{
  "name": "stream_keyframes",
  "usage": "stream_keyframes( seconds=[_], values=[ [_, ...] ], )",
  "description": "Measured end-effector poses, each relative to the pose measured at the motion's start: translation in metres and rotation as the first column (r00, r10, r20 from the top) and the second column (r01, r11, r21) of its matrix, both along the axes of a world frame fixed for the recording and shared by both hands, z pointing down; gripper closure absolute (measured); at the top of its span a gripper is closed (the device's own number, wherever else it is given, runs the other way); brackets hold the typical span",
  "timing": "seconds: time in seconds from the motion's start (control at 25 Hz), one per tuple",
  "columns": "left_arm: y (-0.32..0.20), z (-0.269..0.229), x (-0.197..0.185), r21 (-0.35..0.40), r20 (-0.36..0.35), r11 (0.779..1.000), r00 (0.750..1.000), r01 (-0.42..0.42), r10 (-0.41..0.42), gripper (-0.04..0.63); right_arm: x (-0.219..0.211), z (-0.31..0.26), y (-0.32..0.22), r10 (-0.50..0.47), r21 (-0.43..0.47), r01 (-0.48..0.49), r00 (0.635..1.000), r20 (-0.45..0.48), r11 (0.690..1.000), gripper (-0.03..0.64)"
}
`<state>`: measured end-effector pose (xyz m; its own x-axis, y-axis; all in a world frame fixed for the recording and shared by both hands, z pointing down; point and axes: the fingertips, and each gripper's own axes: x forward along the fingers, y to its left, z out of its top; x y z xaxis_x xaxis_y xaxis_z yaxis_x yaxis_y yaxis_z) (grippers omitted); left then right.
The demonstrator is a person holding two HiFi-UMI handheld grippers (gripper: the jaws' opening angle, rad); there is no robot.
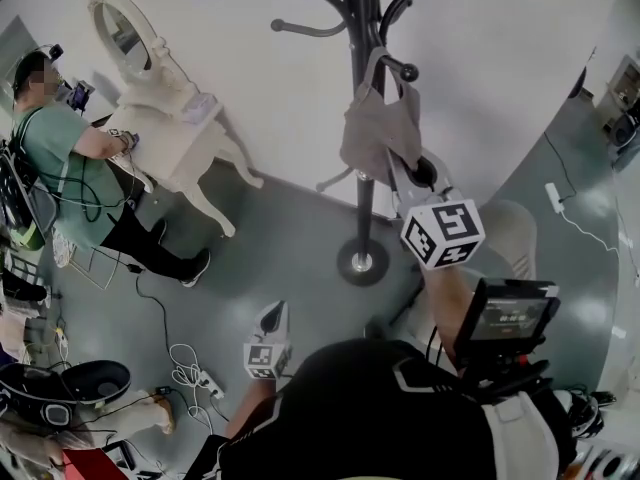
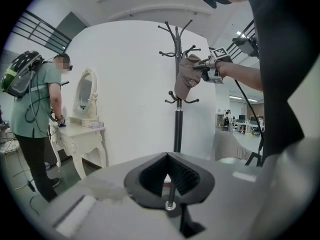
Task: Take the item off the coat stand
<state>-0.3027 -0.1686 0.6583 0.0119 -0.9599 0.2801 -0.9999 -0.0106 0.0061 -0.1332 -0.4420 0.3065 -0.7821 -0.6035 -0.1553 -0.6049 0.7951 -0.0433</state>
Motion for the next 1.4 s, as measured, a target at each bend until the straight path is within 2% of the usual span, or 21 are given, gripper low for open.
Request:
stream_keyframes(
  seconds=[0.2,0.44,0.92,1.4],
  values=[
    [0.002,0.007,0.005,-0.021,-0.028,1.0,1.0,-0.013,0.012,0.549,0.001,-0.005,0.004,-0.036,-0.026,0.038,0.998,0.041,0.999,0.6],
    [0.013,0.008,0.008,-0.02,-0.067,1.0,0.998,-0.021,0.02,0.549,0.01,-0.019,0.012,-0.008,-0.005,0.009,0.999,0.048,1.0,0.601],
    [0.033,0.024,0.005,-0.04,-0.06,0.998,0.998,-0.038,0.036,0.548,0.024,-0.049,0.048,0.009,0.053,-0.012,0.998,0.059,0.999,0.601],
    [0.027,0.037,0.018,-0.062,-0.059,0.99,0.99,-0.128,0.125,0.549,0.046,-0.055,0.076,0.031,0.073,-0.035,0.998,0.049,0.997,0.601]
  ],
)
